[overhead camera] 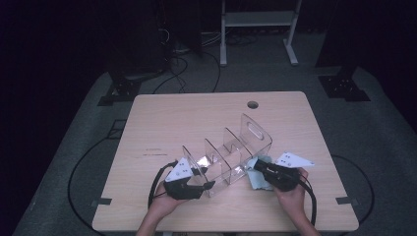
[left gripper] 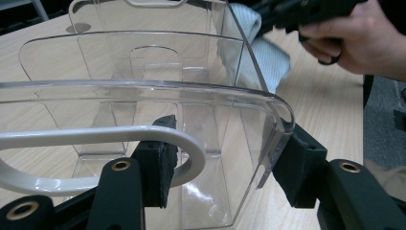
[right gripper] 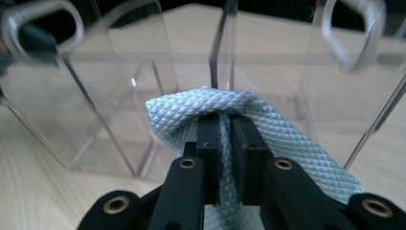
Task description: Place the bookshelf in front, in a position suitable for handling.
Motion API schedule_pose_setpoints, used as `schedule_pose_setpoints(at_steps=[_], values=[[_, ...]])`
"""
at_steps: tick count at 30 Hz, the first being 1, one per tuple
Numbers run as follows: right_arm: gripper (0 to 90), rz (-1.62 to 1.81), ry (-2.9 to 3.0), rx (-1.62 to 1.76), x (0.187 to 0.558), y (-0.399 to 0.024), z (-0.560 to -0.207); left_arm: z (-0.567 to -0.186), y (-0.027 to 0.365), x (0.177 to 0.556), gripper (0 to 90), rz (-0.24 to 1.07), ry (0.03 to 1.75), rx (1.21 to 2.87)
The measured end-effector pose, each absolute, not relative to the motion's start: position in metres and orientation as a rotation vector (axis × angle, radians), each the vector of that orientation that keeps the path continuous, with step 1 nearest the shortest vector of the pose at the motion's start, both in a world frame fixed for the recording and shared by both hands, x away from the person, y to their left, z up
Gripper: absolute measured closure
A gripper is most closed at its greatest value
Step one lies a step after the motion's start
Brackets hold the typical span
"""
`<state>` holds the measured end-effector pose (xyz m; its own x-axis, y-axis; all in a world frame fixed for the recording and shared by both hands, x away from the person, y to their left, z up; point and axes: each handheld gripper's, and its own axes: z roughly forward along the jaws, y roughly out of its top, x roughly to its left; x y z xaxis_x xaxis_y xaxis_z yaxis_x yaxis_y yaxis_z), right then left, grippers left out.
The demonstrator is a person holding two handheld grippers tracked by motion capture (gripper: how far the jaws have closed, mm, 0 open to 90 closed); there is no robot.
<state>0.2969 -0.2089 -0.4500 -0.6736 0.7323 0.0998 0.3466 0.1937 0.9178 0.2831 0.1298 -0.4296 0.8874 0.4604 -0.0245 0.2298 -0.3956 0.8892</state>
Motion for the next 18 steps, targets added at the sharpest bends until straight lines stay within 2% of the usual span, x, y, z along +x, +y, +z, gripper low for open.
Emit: schedule_pose_setpoints(at_steps=[5,9,14,18], values=[[82.0,1.463,2.141,1.017,0.297,-0.206,-0.456,-0.430,0.129,0.283,45.9,0.274,0.502,1.996],[82.0,1.339,2.246,1.041,0.305,-0.195,-0.483,-0.430,0.129,0.282,45.9,0.271,0.501,1.995],[82.0,1.389,2.180,1.012,0.300,-0.200,-0.466,-0.430,0.129,0.283,45.9,0.269,0.499,1.994],[82.0,1.372,2.217,1.033,0.304,-0.198,-0.476,-0.430,0.128,0.283,45.8,0.269,0.500,1.997]])
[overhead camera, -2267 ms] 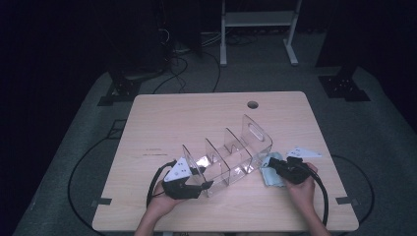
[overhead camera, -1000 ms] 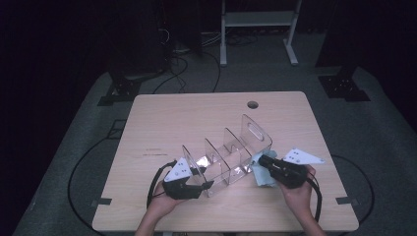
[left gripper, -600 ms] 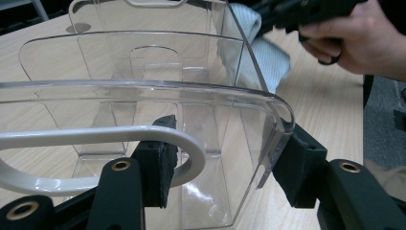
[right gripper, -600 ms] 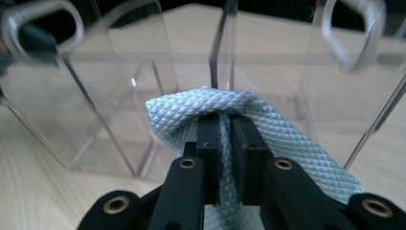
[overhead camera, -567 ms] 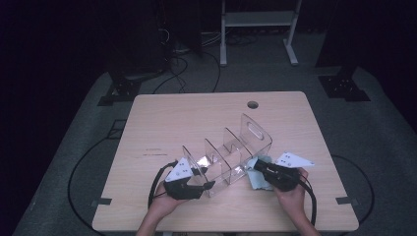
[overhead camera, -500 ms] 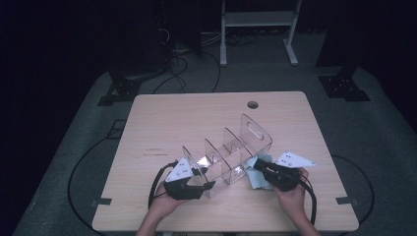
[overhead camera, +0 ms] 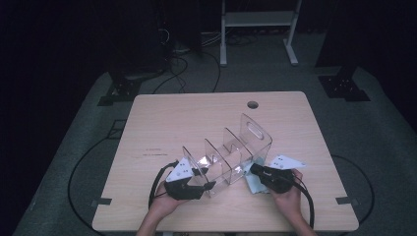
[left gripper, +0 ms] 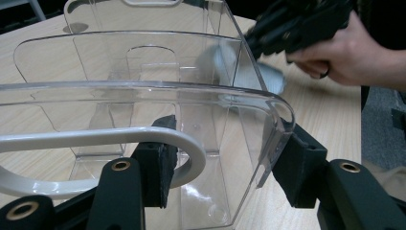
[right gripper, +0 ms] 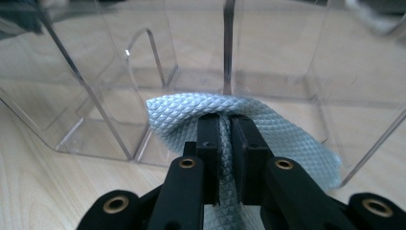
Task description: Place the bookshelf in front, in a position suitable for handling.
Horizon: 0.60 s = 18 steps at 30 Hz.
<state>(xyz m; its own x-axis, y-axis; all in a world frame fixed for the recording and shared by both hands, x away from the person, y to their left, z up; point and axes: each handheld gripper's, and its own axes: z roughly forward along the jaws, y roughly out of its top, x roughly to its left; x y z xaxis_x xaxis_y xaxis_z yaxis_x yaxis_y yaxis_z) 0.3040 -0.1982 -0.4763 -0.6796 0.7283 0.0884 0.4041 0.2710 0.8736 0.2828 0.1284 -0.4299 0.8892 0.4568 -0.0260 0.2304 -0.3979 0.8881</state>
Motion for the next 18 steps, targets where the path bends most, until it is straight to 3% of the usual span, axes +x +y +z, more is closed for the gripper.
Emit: schedule_pose_setpoints(at_steps=[4,11,15,18], values=[[81.9,1.318,2.278,1.079,0.310,-0.195,-0.492,-0.430,0.128,0.282,45.8,0.272,0.499,1.999],[82.0,1.360,2.230,1.048,0.306,-0.197,-0.480,-0.430,0.128,0.283,45.8,0.268,0.496,1.998],[81.5,1.278,2.310,1.112,0.314,-0.194,-0.499,-0.430,0.127,0.282,45.8,0.270,0.500,1.999],[81.6,1.304,2.279,1.090,0.311,-0.195,-0.493,-0.430,0.127,0.282,45.8,0.271,0.498,2.000]])
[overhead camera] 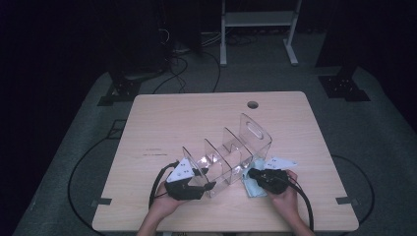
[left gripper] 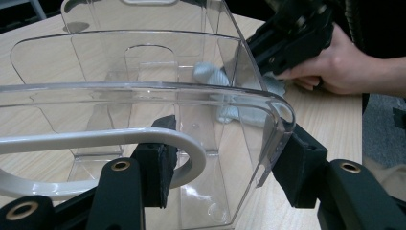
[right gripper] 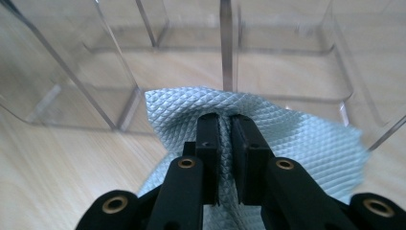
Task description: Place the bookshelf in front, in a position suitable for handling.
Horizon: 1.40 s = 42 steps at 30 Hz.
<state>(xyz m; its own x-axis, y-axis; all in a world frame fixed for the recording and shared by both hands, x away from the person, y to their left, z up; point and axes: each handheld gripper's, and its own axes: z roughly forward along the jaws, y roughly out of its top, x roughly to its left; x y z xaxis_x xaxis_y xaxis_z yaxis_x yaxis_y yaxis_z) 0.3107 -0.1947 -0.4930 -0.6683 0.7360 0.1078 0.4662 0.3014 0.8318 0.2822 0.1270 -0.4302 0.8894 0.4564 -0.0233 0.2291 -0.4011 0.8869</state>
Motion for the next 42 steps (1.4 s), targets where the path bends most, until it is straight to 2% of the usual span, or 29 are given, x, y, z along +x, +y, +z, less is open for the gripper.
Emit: schedule_pose_setpoints(at_steps=[4,11,17,21,29,38,42], values=[[81.7,1.363,2.226,1.065,0.307,-0.198,-0.478,-0.430,0.127,0.283,45.7,0.268,0.498,1.998],[81.6,1.294,2.285,1.109,0.311,-0.194,-0.492,-0.430,0.127,0.282,45.7,0.269,0.503,1.999],[81.7,1.373,2.214,0.999,0.295,-0.197,-0.462,-0.430,0.126,0.283,45.9,0.270,0.513,1.987],[82.1,1.405,2.204,0.964,0.289,-0.197,-0.458,-0.430,0.125,0.282,45.9,0.278,0.519,1.986],[82.1,1.510,2.192,0.831,0.270,-0.173,-0.434,-0.431,0.120,0.281,45.9,0.280,0.524,1.983],[82.0,1.441,2.279,0.831,0.270,-0.156,-0.451,-0.431,0.116,0.279,45.8,0.279,0.535,1.978],[82.0,1.455,2.254,0.819,0.268,-0.155,-0.445,-0.431,0.117,0.280,45.8,0.277,0.535,1.975]])
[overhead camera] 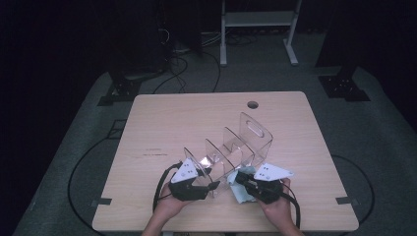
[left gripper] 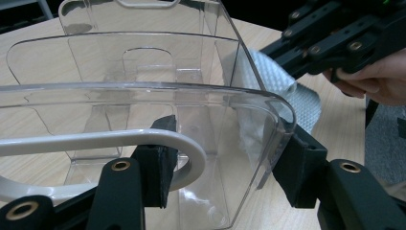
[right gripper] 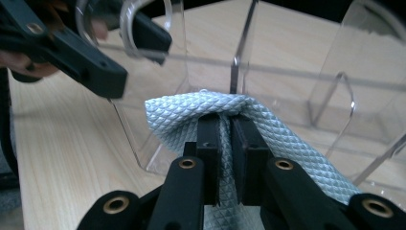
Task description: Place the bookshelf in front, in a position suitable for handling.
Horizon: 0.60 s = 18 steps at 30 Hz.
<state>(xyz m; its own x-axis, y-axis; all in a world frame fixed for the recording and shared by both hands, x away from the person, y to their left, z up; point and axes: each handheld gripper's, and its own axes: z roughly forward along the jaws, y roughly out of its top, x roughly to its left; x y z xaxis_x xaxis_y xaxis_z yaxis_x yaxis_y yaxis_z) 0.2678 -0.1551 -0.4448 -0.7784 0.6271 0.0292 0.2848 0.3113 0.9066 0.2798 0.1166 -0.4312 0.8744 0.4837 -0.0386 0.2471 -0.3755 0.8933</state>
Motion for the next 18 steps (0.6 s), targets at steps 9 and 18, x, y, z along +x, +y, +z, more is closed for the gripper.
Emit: schedule_pose_setpoints(at_steps=[9,18], values=[[82.0,1.400,2.303,0.822,0.269,-0.150,-0.458,-0.432,0.116,0.279,45.7,0.281,0.534,1.982],[82.0,1.371,2.314,0.843,0.272,-0.151,-0.462,-0.432,0.116,0.279,45.7,0.279,0.527,1.987]])
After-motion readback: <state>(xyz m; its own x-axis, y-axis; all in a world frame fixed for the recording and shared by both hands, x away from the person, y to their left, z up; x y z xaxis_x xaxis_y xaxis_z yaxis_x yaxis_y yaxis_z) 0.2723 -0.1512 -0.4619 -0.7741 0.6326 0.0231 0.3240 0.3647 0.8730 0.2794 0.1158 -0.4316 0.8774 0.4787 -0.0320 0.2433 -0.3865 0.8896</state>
